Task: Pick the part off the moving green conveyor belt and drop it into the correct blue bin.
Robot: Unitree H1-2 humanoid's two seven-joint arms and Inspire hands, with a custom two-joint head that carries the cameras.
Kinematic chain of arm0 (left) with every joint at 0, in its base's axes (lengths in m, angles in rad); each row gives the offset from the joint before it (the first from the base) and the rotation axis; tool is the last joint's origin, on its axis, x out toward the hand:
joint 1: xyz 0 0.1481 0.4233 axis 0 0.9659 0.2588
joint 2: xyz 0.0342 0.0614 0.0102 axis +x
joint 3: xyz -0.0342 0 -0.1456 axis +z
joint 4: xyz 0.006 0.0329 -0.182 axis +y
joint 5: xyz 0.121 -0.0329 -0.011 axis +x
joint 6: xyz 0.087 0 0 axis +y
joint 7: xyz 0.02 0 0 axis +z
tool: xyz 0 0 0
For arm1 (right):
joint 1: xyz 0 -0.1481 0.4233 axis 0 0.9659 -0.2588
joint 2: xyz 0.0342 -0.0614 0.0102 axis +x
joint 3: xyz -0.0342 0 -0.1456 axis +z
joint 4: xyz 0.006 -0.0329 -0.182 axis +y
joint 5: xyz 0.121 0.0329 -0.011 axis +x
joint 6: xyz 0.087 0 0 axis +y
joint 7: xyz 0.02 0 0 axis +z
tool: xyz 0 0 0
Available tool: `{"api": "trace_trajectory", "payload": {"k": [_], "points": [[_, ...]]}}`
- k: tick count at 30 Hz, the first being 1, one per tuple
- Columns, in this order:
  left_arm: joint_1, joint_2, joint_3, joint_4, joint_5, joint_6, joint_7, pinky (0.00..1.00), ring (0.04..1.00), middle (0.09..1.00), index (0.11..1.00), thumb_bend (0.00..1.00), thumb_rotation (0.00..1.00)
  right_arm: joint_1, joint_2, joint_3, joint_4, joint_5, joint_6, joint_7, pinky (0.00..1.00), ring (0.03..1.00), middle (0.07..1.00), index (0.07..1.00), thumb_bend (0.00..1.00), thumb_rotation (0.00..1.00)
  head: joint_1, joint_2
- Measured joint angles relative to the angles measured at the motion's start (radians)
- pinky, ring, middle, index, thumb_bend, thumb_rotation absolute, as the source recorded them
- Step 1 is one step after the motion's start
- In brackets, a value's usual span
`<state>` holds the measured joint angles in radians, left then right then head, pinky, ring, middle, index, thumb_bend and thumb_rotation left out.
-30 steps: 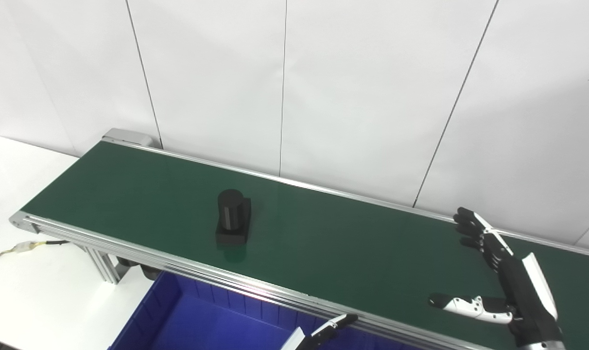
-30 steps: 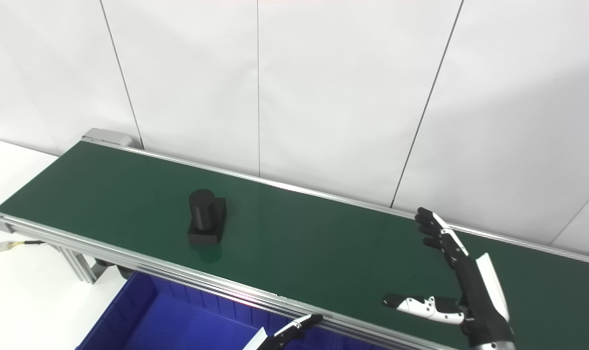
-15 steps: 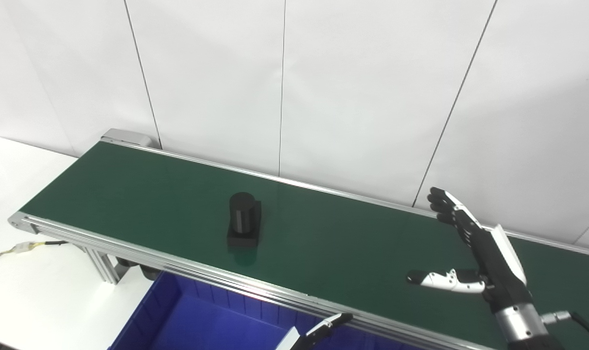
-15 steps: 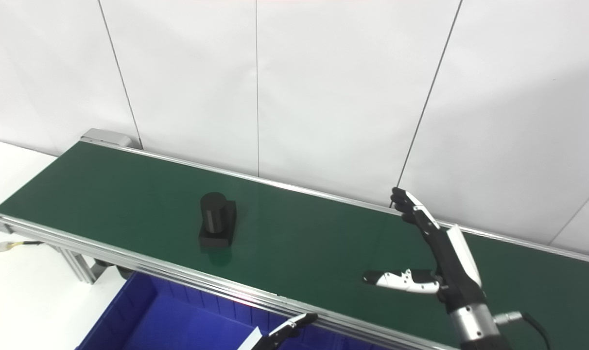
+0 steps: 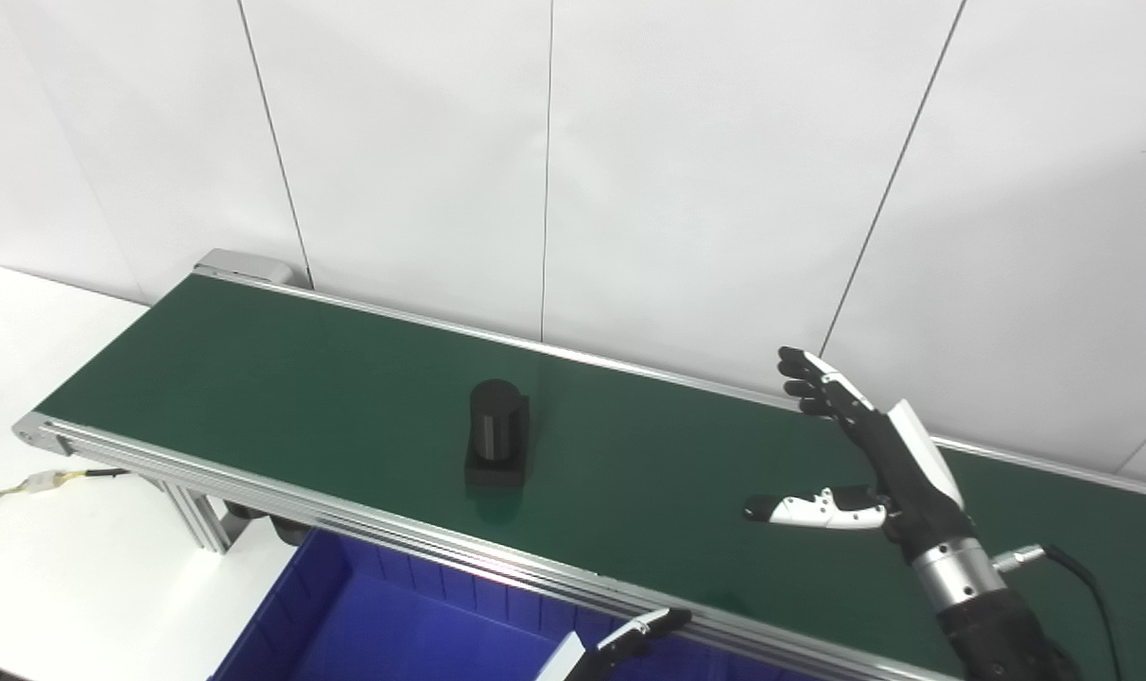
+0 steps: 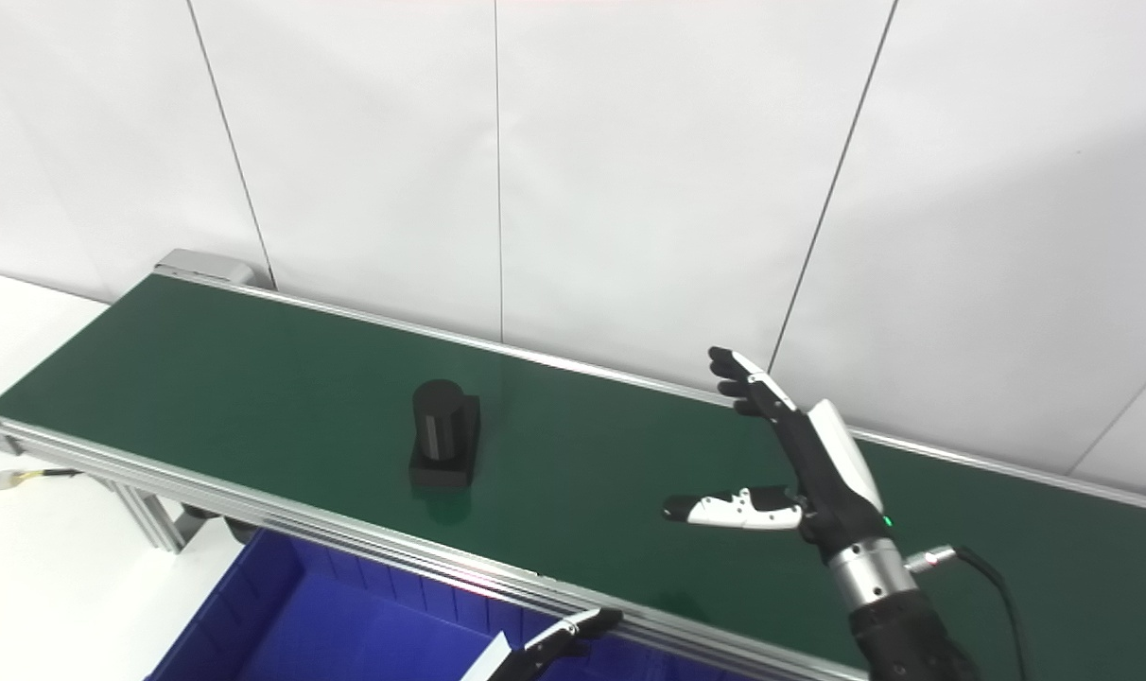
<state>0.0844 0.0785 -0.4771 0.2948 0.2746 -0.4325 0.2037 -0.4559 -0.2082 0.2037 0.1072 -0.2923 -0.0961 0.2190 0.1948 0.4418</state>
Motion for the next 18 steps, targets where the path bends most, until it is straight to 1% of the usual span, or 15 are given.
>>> {"api": "trace_trajectory", "payload": {"k": [5,8,10,13,18], "points": [[0.0,0.0,-0.001,-0.001,0.001,0.0,0.0,0.86,0.891,0.892,0.882,0.99,0.49,-0.028,0.012,0.02,0.017,-0.019,0.018,0.004,0.82,0.868,0.895,0.919,0.9,0.37,0.0,0.0],[0.0,0.001,-0.001,-0.002,0.0,0.0,0.0,0.86,0.892,0.893,0.88,0.99,0.48,-0.037,0.028,0.031,0.025,-0.032,0.03,0.005,0.81,0.858,0.895,0.916,0.91,0.33,-0.009,0.0],[0.0,0.001,-0.001,-0.003,-0.001,0.0,0.0,0.86,0.891,0.893,0.88,0.99,0.48,-0.047,0.038,0.038,0.036,-0.035,0.044,0.008,0.81,0.857,0.895,0.916,0.91,0.33,-0.011,0.0],[0.001,0.001,-0.001,-0.006,0.0,0.0,0.0,0.85,0.887,0.89,0.878,1.0,0.48,-0.063,0.048,0.042,0.058,-0.035,0.05,0.012,0.78,0.842,0.888,0.915,0.9,0.33,-0.011,0.0],[0.003,0.001,-0.002,-0.008,0.001,0.0,0.002,0.85,0.888,0.89,0.876,1.0,0.5,-0.086,0.059,0.065,0.095,-0.056,0.054,0.017,0.8,0.865,0.892,0.925,0.91,0.37,-0.012,0.003]]}}
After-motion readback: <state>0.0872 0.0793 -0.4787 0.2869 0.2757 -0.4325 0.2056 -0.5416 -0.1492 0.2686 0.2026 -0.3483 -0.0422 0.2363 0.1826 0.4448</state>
